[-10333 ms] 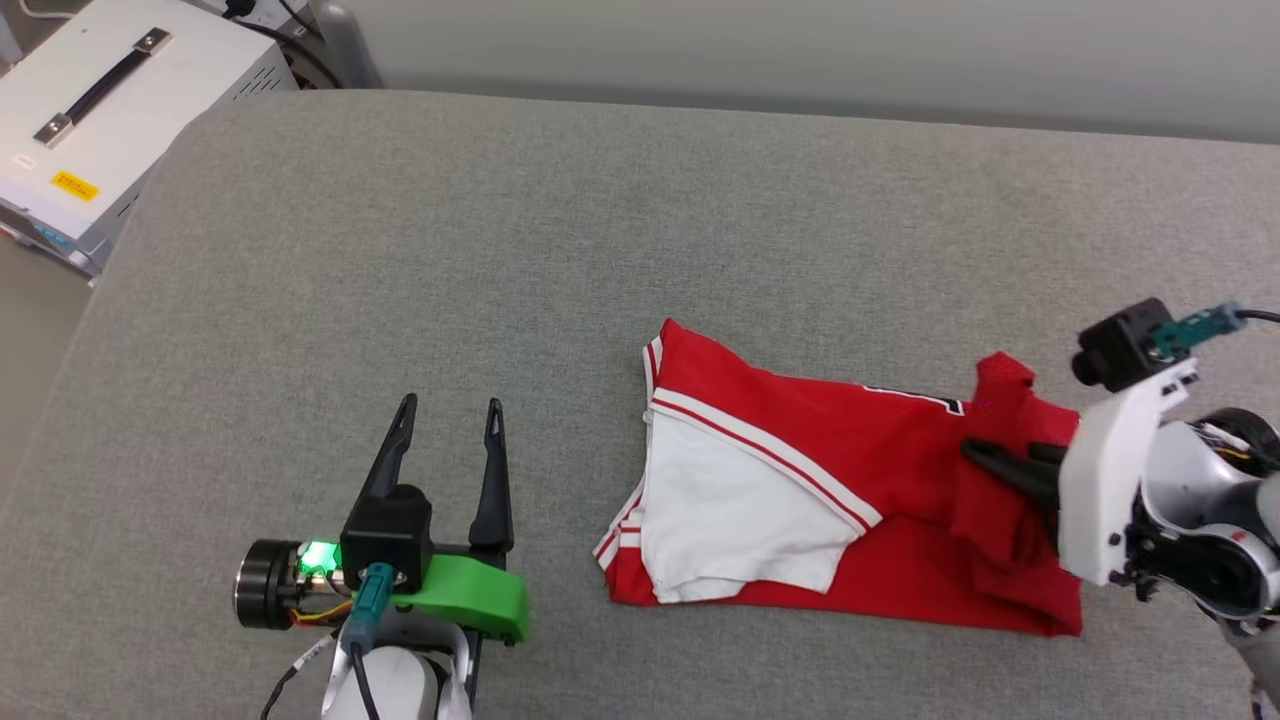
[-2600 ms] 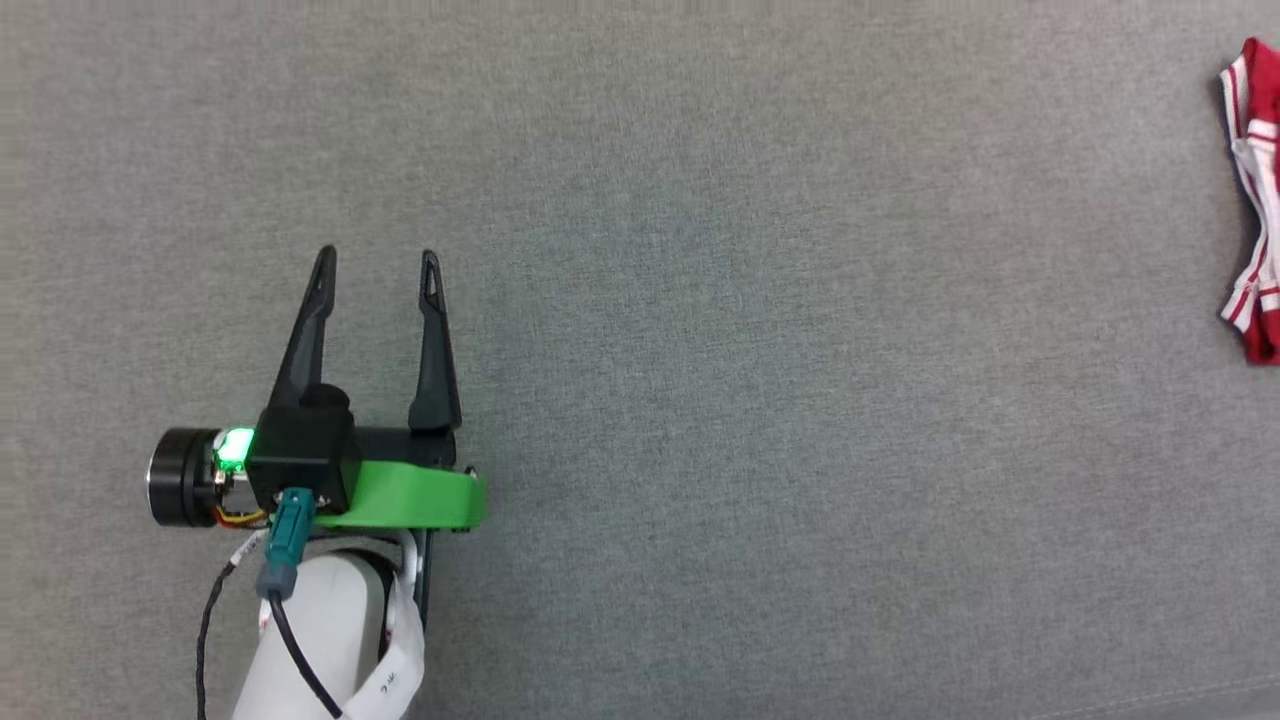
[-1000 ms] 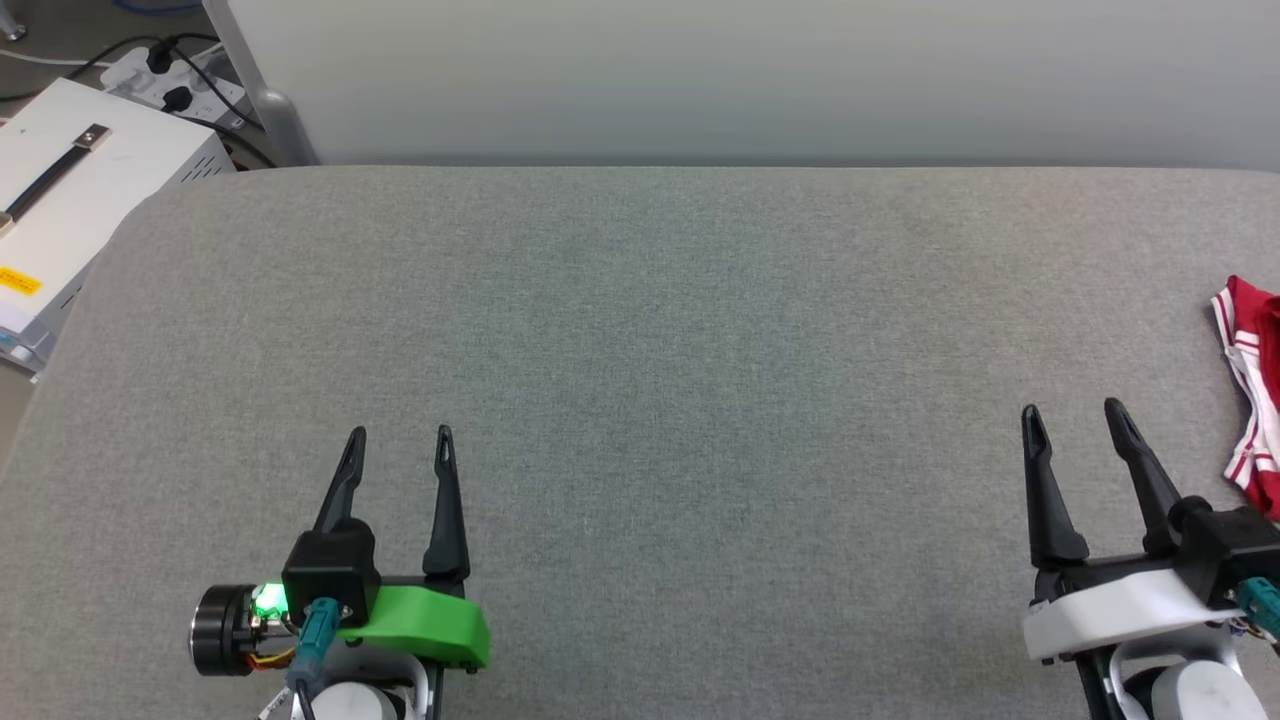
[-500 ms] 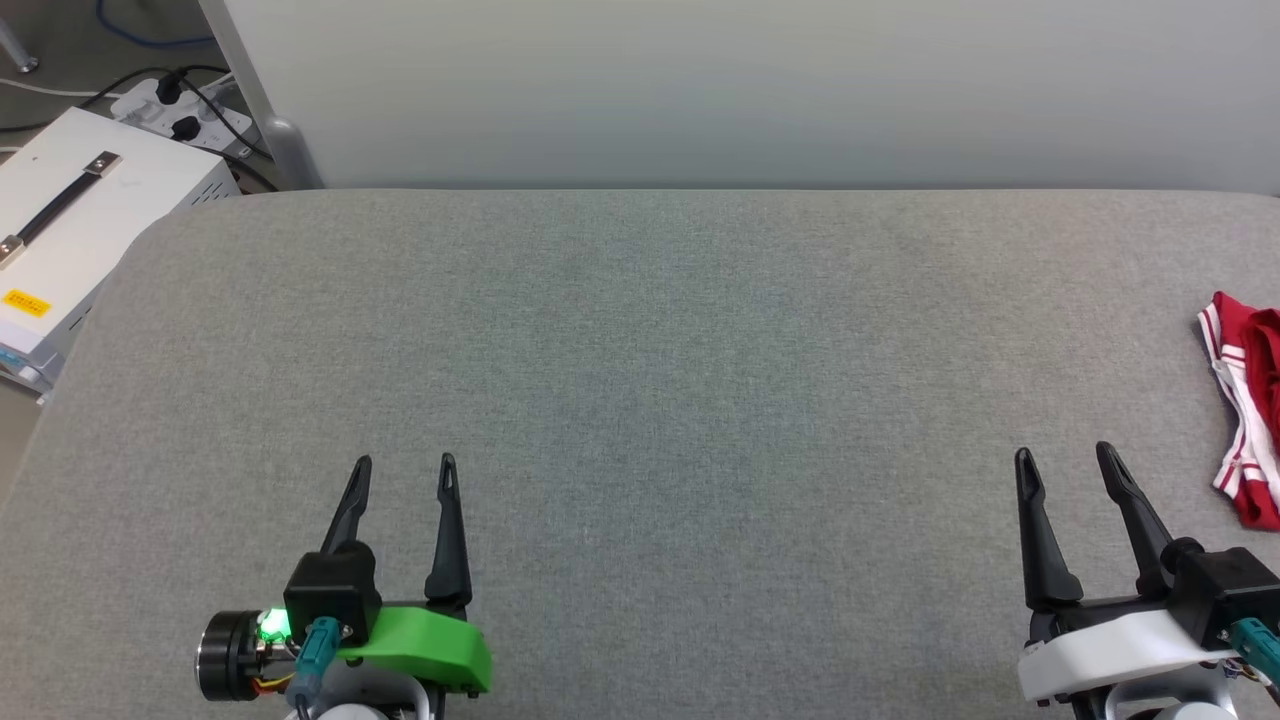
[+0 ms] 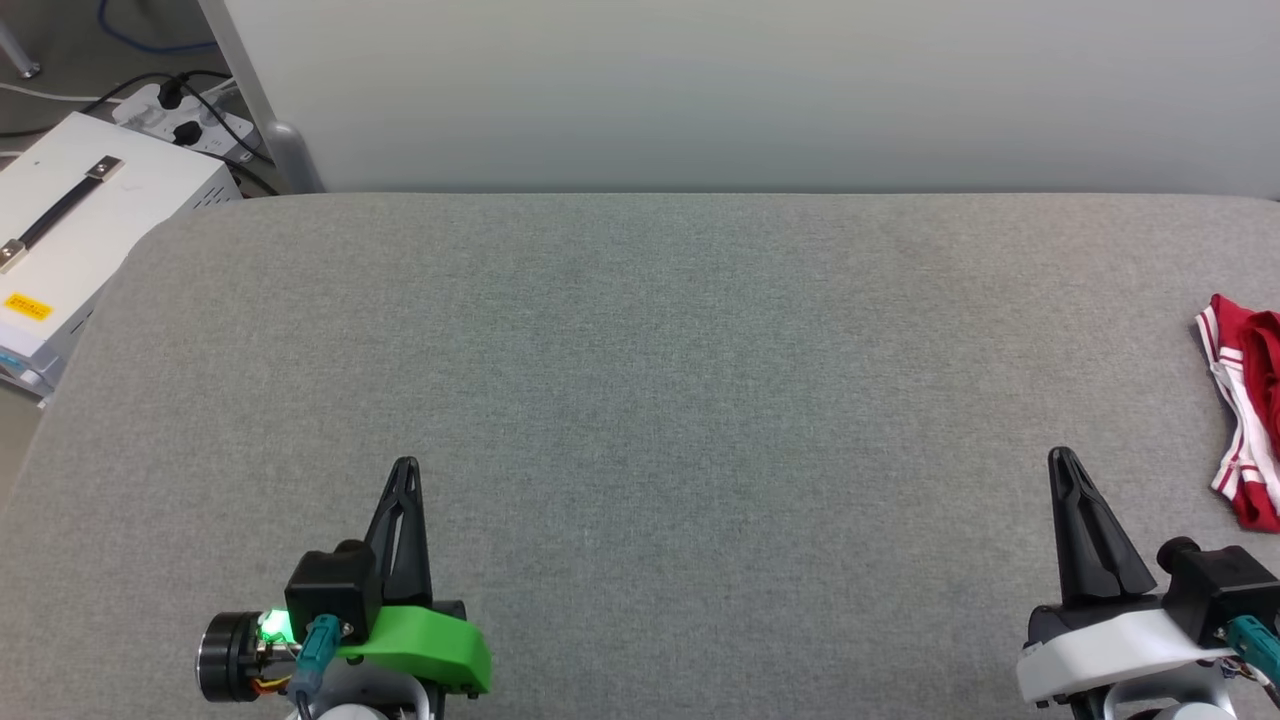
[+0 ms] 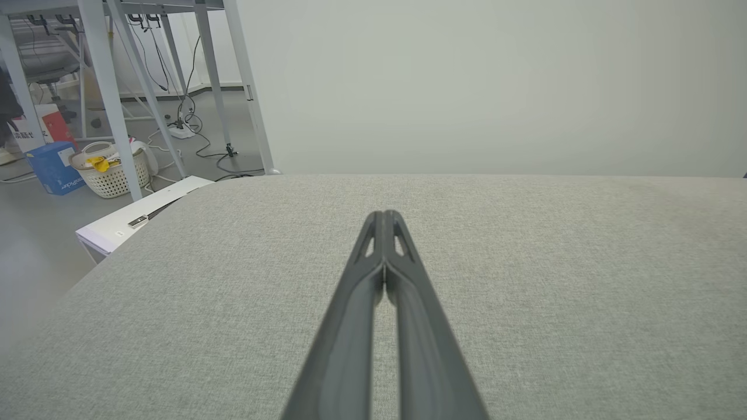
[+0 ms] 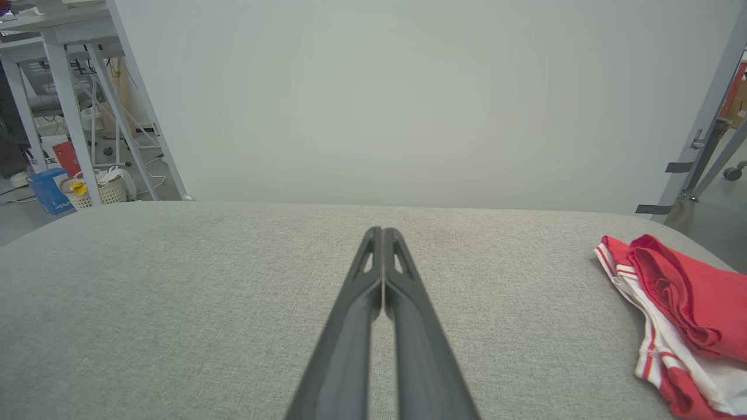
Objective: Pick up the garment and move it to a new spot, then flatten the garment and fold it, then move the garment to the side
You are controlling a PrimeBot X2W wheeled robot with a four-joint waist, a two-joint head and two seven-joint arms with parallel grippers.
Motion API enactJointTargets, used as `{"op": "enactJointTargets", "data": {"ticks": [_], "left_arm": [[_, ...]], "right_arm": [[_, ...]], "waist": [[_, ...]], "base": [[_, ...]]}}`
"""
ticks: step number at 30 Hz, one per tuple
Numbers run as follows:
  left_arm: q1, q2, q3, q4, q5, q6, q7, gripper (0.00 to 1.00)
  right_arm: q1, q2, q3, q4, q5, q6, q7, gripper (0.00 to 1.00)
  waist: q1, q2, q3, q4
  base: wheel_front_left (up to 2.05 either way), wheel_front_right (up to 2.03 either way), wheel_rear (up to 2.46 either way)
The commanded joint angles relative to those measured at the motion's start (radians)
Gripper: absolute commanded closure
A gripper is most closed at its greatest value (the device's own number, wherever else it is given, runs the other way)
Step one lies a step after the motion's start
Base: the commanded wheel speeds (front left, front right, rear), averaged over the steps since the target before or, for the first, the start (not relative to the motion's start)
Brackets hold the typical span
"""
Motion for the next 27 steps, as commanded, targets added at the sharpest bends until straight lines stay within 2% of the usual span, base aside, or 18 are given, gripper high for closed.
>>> {"op": "enactJointTargets", "data": {"ticks": [1,27], "left_arm": [[0.000,-0.001,0.005,-0.005,0.005,-0.003,0.007,1.00],[0.000,-0.003,0.024,-0.027,0.022,-0.013,0.059,1.00]], "right_arm": [[-0.004,0.001,0.002,0.000,-0.007,0.000,0.006,1.00],[-0.016,0.005,0.008,0.000,-0.034,0.000,0.059,1.00]], "waist": [[0.0000,0.0003,0.000,0.000],[0.0000,0.0010,-0.010,-0.002]], "base": [[0.00,0.00,0.00],[0.00,0.00,0.00]]}}
